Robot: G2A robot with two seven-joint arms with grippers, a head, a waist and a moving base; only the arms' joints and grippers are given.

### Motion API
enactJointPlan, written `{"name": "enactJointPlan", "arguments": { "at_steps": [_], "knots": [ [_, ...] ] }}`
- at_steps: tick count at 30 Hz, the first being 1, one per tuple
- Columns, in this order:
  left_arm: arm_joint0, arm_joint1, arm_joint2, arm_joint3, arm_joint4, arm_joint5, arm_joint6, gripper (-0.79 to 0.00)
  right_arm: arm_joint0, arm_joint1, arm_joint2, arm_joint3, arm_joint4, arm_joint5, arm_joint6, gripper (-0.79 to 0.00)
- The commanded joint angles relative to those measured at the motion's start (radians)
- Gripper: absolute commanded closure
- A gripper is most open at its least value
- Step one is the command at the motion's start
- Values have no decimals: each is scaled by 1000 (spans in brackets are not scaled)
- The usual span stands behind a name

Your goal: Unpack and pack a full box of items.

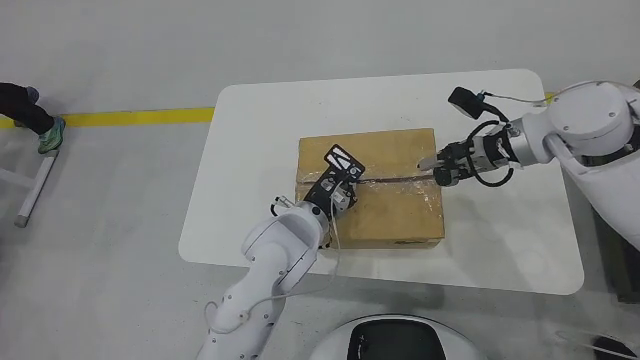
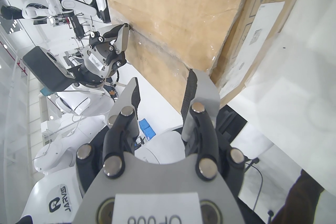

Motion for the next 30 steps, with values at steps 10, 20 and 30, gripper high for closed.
{"name": "enactJointPlan", "arguments": {
  "at_steps": [10, 20, 30],
  "knots": [
    [-11, -5, 6, -13, -9, 1, 9, -332, -108, 36, 128, -143, -47, -75, -114, -34],
    [33, 5, -92, -111, -30, 44, 3, -785, -342, 53, 262, -341, -100, -220, -422, 0],
    [104, 20, -262, -237, 47, 167, 33, -785, -393, 56, 283, -385, -116, -208, -466, 0]
  ]
}}
